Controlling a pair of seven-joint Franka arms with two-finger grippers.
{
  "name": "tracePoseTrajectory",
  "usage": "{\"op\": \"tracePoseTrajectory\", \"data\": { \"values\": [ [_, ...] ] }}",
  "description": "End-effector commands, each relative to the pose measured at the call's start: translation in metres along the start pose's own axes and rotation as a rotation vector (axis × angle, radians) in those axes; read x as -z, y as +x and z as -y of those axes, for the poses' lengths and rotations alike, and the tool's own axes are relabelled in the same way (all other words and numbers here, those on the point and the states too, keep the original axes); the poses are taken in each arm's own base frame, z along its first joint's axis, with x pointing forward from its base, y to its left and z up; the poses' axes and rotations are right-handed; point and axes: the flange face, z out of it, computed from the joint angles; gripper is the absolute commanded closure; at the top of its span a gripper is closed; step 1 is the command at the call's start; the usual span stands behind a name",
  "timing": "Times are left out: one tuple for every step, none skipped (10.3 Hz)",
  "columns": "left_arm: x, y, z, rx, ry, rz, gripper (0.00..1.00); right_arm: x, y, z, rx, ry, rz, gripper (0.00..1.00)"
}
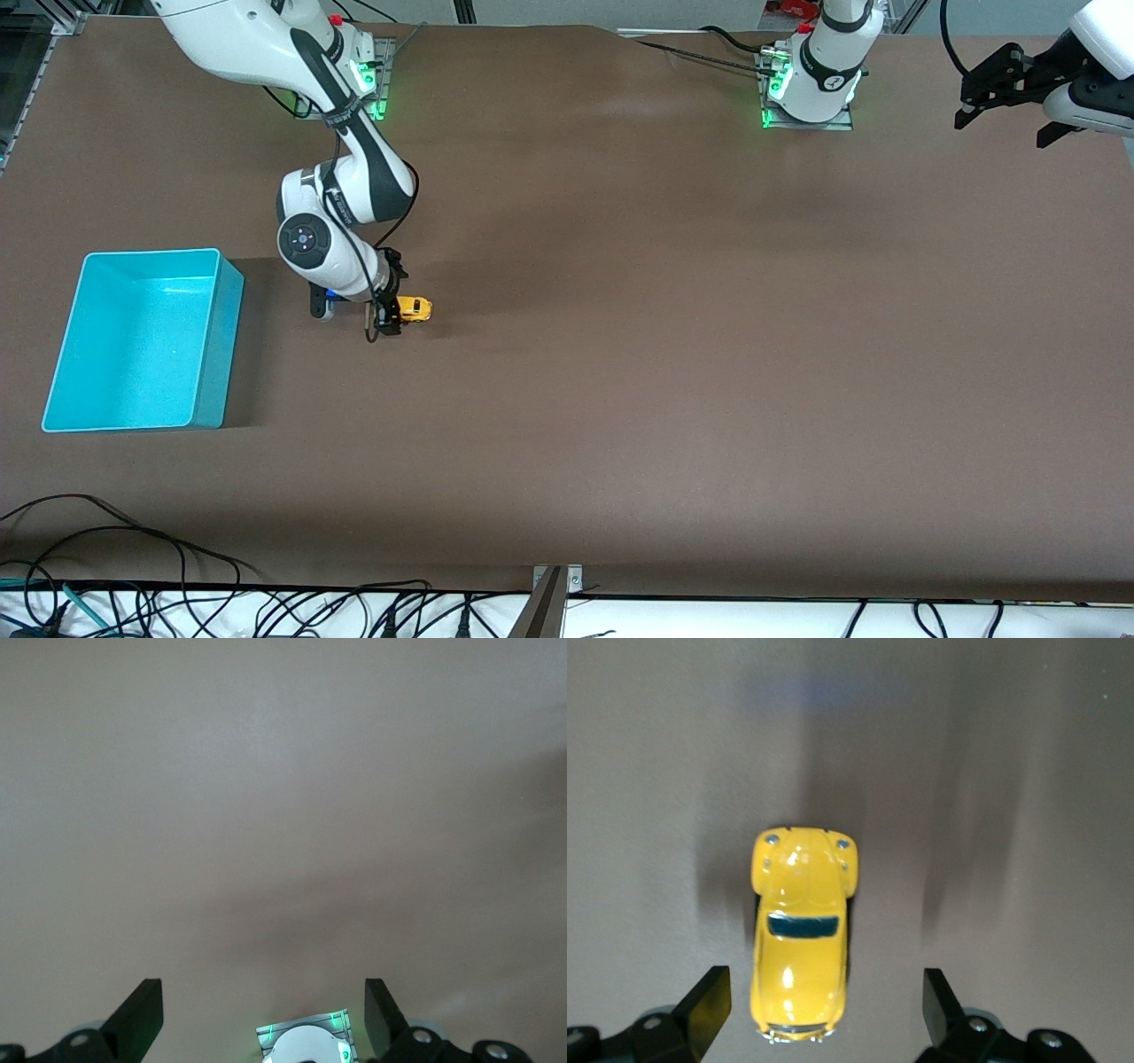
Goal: Wind up and store yellow beetle car
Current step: 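Lower the right gripper and close it on the yellow car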
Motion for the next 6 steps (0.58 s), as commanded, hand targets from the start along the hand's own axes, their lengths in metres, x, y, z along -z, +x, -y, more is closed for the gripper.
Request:
{"op": "tracePoseTrajectory", "data": {
  "values": [
    [0.008,0.001,-0.005,-0.006,0.011,0.005,0.00,-0.004,-0.002,-0.011,-0.012,0.010,-0.003,0.49],
    [0.007,0.002,-0.010,-0.013,0.011,0.005,0.00,-0.006,-0.003,-0.011,-0.009,0.009,-0.005,0.62],
    [0.007,0.004,-0.026,-0.033,0.023,0.008,0.00,-0.004,-0.004,-0.010,-0.010,0.011,-0.003,0.81],
    [0.006,0.005,-0.032,-0.044,0.034,0.010,0.00,-0.002,-0.003,-0.009,-0.011,0.013,-0.003,0.86],
    [0.006,0.005,-0.034,-0.047,0.030,0.010,0.00,0.002,-0.004,-0.006,-0.009,0.018,-0.003,0.86],
    [0.006,0.005,-0.036,-0.050,0.031,0.010,0.00,0.006,-0.004,-0.004,-0.010,0.019,-0.002,0.86]
  ]
}}
